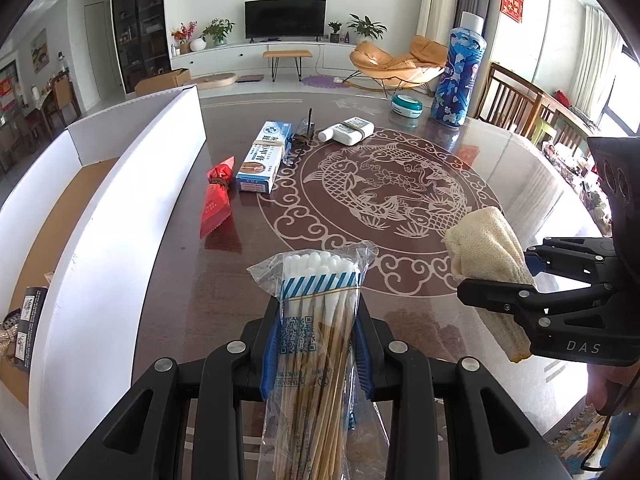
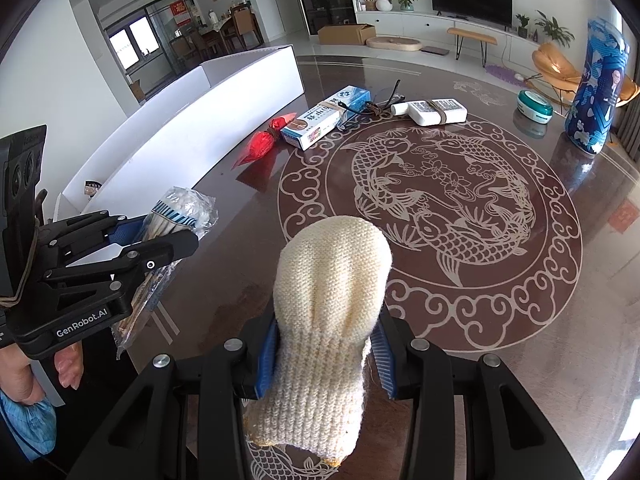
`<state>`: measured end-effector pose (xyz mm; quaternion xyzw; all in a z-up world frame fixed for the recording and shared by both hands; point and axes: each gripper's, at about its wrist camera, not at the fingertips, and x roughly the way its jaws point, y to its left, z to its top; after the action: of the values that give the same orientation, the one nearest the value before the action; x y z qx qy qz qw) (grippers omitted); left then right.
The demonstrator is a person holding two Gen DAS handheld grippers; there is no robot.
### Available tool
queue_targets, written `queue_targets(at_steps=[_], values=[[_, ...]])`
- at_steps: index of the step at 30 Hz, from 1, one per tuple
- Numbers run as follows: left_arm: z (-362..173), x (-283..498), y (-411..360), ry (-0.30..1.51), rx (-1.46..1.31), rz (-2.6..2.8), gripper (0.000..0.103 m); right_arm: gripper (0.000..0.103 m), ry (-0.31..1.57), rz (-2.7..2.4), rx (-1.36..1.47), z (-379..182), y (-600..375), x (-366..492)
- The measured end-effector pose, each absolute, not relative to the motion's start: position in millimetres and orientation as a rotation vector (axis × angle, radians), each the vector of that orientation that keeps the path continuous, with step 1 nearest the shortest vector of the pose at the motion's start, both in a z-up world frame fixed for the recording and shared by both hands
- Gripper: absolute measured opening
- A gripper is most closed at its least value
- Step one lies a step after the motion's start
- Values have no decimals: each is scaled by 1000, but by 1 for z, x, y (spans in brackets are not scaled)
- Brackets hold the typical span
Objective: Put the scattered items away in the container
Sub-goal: 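Carry the chopsticks in the left tool and glove in the right tool over the white box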
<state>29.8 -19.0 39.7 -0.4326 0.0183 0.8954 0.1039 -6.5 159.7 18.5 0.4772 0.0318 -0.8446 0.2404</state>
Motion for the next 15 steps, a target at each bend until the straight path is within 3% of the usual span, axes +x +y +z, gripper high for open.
queue_targets(at_steps=[8, 15], values=[[70, 30, -46, -63, -1226, 2652, 32, 42, 121, -2304, 1302, 26, 151, -12], [129, 28, -136, -129, -1148, 2815, 31, 42, 201, -2282, 1178, 79, 96, -30]])
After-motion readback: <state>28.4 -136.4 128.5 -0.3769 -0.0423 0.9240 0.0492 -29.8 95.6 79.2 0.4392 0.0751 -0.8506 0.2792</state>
